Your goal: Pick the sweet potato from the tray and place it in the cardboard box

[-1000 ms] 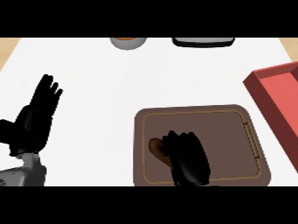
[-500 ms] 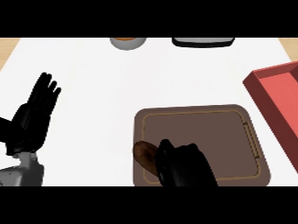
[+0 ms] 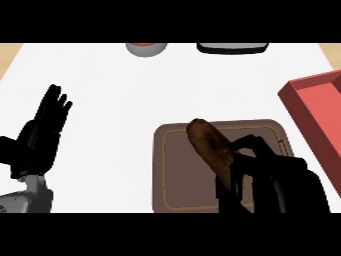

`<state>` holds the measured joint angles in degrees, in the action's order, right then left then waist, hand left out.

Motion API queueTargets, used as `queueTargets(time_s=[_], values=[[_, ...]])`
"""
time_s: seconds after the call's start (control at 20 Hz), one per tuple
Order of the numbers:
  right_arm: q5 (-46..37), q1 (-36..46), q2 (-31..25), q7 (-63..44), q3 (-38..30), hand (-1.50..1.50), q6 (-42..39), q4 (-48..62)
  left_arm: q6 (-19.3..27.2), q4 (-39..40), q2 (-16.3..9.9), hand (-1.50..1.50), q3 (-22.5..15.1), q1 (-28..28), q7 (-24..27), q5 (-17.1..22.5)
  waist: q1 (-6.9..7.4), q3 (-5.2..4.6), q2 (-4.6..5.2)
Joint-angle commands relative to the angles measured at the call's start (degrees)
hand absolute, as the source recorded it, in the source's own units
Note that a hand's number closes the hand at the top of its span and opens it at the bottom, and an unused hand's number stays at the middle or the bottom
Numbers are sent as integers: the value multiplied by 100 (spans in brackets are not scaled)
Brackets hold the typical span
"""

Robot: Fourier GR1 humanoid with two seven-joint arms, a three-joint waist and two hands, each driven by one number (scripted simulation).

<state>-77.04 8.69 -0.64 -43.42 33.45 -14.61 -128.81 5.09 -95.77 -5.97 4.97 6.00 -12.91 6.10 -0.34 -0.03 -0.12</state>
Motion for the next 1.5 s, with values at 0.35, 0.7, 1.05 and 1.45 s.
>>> queueTargets(time_s=[0.35, 0.7, 1.05, 1.45], values=[[1678, 521, -696, 660, -3331, 150, -703, -107, -30, 31, 50, 0, -36, -21, 32, -18, 23, 7, 23], [1746, 1042, -1633, 1453, -4530, 150, -132, 1427, -89, 18, -37, 0, 12, 81, -86, 21, 53, 6, 24], [1446, 680, -1862, 2644, -4689, 150, 1194, 3067, -91, 304, 100, 0, -8, -23, 363, -71, 63, 5, 27], [1165, 890, -2954, 3011, -4663, 150, 85, 4809, -27, 232, 143, 0, -85, 120, 107, -88, 96, -1, 65]])
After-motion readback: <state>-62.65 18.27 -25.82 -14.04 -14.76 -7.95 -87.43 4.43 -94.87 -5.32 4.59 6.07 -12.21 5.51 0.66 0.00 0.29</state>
